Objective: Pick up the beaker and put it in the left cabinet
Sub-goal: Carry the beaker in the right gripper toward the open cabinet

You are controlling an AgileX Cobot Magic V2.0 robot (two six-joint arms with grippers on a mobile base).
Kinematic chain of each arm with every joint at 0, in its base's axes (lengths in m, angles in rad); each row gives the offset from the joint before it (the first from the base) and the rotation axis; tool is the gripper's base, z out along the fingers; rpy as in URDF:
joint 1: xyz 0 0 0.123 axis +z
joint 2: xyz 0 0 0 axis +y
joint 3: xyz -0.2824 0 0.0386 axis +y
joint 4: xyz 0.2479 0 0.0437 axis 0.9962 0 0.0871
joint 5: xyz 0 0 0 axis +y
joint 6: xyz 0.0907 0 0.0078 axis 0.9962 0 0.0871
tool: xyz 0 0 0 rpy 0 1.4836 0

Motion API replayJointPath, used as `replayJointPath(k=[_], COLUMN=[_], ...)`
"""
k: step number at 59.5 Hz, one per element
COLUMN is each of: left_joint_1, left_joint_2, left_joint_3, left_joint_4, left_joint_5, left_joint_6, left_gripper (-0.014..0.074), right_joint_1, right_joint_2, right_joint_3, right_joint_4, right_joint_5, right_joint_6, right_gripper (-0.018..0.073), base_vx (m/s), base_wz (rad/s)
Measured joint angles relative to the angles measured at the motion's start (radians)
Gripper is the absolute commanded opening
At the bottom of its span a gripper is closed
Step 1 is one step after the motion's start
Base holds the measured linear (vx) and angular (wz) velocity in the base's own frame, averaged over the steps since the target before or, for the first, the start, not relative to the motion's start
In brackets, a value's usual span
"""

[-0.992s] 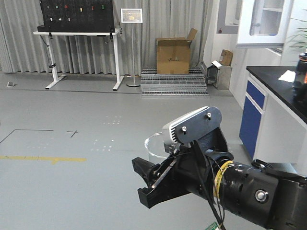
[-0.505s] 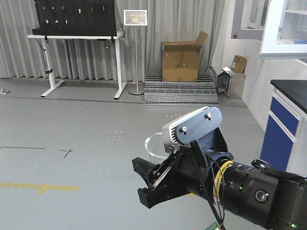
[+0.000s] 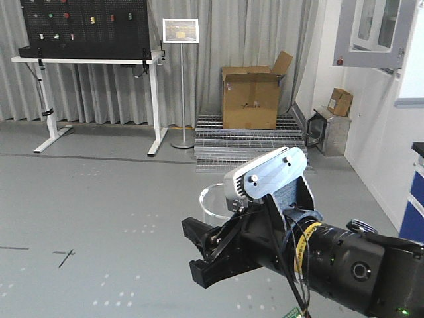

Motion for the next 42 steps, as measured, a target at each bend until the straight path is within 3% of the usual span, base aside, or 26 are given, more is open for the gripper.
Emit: replayJointPath(k=[42], left_joint_1=[0.0], left_joint_2=[0.0], left_joint_3=[0.0], left_joint_4=[0.0], left_joint_5=[0.0], left_joint_6=[0.0], left_gripper=[0.0001], right_joint_1=[0.0], right_joint_2=[0.0], right_joint_3=[0.0], right_joint_4=[0.0], right_joint_5=[0.002], right_joint_6=[0.0], right_gripper=[-0.0001], base_vx=[0.73], base_wz=[-0.03])
